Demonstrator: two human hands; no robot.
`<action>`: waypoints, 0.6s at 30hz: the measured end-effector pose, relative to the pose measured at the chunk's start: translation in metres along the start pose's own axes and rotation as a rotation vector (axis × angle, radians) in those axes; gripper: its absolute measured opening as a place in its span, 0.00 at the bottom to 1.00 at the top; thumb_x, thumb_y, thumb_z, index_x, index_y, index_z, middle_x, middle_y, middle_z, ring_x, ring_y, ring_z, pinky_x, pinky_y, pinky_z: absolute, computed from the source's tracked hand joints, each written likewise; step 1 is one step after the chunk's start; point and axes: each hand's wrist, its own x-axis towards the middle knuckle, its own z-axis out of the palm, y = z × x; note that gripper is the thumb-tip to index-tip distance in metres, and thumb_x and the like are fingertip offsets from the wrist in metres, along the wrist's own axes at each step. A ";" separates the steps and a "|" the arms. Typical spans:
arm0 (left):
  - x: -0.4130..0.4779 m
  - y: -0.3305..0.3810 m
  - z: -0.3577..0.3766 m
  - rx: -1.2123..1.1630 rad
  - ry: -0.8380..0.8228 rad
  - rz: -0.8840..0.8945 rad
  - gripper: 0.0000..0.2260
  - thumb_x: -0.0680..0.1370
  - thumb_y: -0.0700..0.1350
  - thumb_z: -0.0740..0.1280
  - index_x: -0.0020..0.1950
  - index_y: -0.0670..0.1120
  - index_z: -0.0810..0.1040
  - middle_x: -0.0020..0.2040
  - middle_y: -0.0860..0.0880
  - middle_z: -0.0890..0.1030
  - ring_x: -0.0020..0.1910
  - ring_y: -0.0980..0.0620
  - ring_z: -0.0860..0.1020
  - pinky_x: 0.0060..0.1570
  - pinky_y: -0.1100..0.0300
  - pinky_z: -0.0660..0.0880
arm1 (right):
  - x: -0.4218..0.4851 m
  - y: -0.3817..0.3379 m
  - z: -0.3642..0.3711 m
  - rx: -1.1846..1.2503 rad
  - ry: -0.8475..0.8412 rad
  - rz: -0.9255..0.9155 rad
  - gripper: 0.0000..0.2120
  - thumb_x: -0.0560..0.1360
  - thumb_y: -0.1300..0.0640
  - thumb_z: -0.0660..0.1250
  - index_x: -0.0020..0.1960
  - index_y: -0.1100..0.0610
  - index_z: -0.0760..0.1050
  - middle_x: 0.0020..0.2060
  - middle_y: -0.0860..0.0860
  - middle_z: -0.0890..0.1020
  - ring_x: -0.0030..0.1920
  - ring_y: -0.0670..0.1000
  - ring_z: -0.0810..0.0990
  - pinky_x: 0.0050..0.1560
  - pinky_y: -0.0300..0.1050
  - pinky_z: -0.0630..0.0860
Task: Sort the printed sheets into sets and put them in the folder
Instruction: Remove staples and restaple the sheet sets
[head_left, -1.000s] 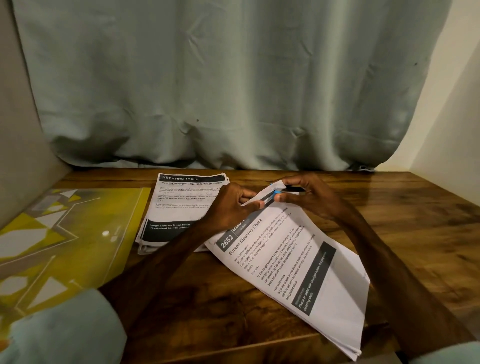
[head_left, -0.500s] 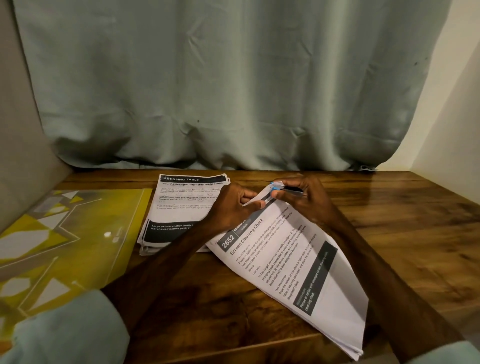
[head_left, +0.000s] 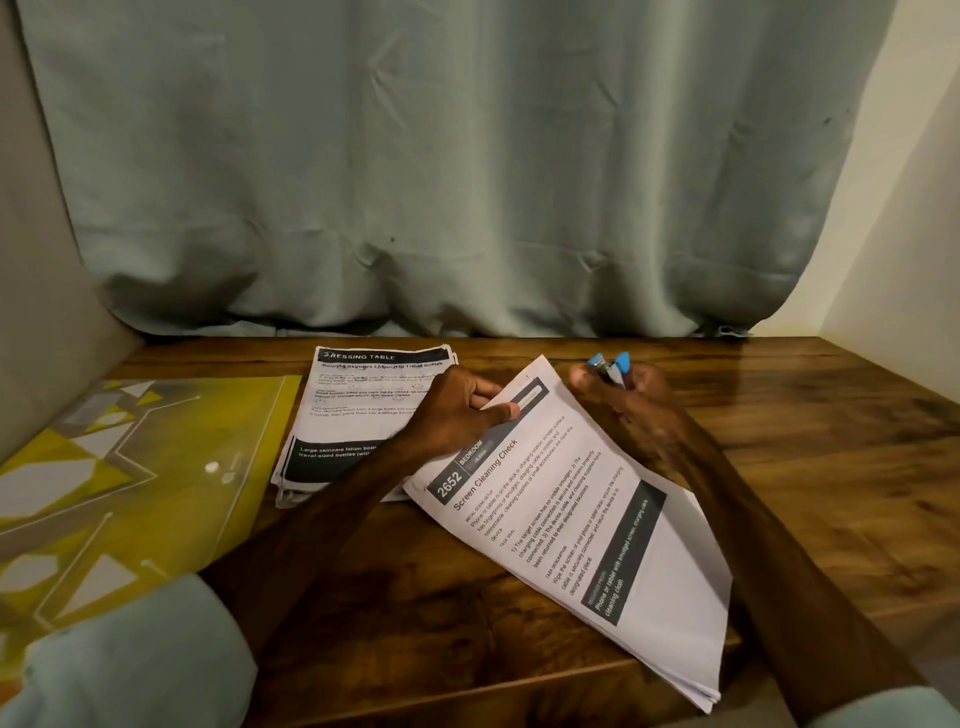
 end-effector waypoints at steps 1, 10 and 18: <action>0.000 -0.001 0.000 -0.011 -0.004 -0.007 0.11 0.78 0.46 0.74 0.59 0.44 0.85 0.47 0.49 0.88 0.42 0.48 0.87 0.46 0.46 0.84 | -0.003 -0.005 0.004 -0.014 -0.023 -0.004 0.14 0.73 0.43 0.75 0.46 0.53 0.79 0.33 0.46 0.84 0.38 0.49 0.84 0.35 0.36 0.78; -0.003 0.004 0.002 0.001 -0.045 0.016 0.09 0.79 0.43 0.73 0.58 0.44 0.85 0.45 0.48 0.88 0.42 0.46 0.87 0.47 0.41 0.83 | 0.005 -0.025 0.024 -0.011 -0.109 0.074 0.14 0.70 0.53 0.79 0.51 0.56 0.79 0.42 0.53 0.88 0.36 0.48 0.87 0.34 0.36 0.80; -0.004 0.003 0.002 0.022 -0.057 0.017 0.10 0.79 0.44 0.73 0.59 0.44 0.85 0.46 0.48 0.88 0.42 0.46 0.87 0.47 0.40 0.83 | 0.015 -0.015 0.018 -0.042 -0.128 0.115 0.18 0.72 0.53 0.78 0.57 0.61 0.78 0.47 0.56 0.86 0.48 0.57 0.86 0.52 0.51 0.82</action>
